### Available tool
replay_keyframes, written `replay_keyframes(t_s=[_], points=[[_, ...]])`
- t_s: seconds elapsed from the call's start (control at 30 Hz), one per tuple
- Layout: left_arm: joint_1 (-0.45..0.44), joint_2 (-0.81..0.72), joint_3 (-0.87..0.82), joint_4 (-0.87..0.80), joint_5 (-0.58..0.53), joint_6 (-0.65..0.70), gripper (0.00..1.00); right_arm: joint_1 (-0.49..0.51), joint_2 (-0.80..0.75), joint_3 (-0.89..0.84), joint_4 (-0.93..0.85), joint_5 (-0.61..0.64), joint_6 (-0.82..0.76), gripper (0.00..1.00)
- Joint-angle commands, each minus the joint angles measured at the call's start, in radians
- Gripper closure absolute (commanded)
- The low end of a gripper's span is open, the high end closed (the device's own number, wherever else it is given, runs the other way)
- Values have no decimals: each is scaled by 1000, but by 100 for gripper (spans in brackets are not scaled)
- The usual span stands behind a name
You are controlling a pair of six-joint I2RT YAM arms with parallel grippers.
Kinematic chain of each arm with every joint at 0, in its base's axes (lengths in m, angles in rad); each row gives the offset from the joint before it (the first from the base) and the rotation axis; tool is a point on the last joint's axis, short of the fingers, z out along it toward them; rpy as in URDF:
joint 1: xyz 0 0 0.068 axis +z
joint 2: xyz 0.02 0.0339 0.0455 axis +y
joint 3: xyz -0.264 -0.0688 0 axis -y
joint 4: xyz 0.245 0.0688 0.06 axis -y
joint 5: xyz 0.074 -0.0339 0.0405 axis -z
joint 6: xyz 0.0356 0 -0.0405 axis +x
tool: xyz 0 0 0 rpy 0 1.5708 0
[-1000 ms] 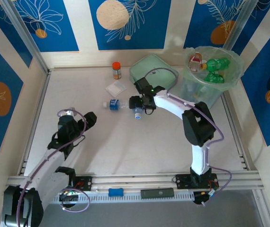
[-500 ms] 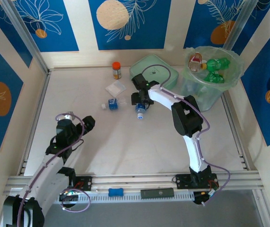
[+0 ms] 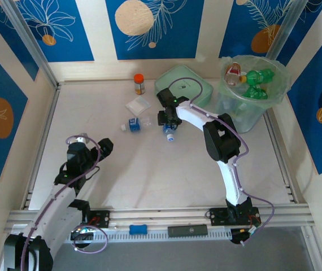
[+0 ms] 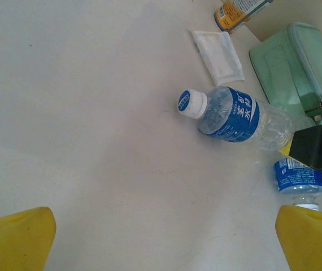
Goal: Put the plastic bottles in the bin
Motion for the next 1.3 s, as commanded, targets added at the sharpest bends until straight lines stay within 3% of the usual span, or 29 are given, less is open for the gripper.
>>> replay_keyframes(t_s=[0.0,0.3,0.6,0.97,1.13,1.27], points=[[15,-10,-1,-4,13,10,1,-4,-47,-12,-13,-41,3,52],[14,38,31,67,181,53,1,-27,-268,-127,102,-191,-5,53],[-25,133,66,164,237,44,1,-115,-550,-202,118,-295,-43,54],[-252,352,216,224,145,130,1,-445,-853,-145,8,-463,-59,54],[-354,465,310,207,150,171,1,-589,-913,-133,1,-419,-73,54],[-422,516,357,165,129,211,1,-688,-916,-130,11,-314,-72,54]])
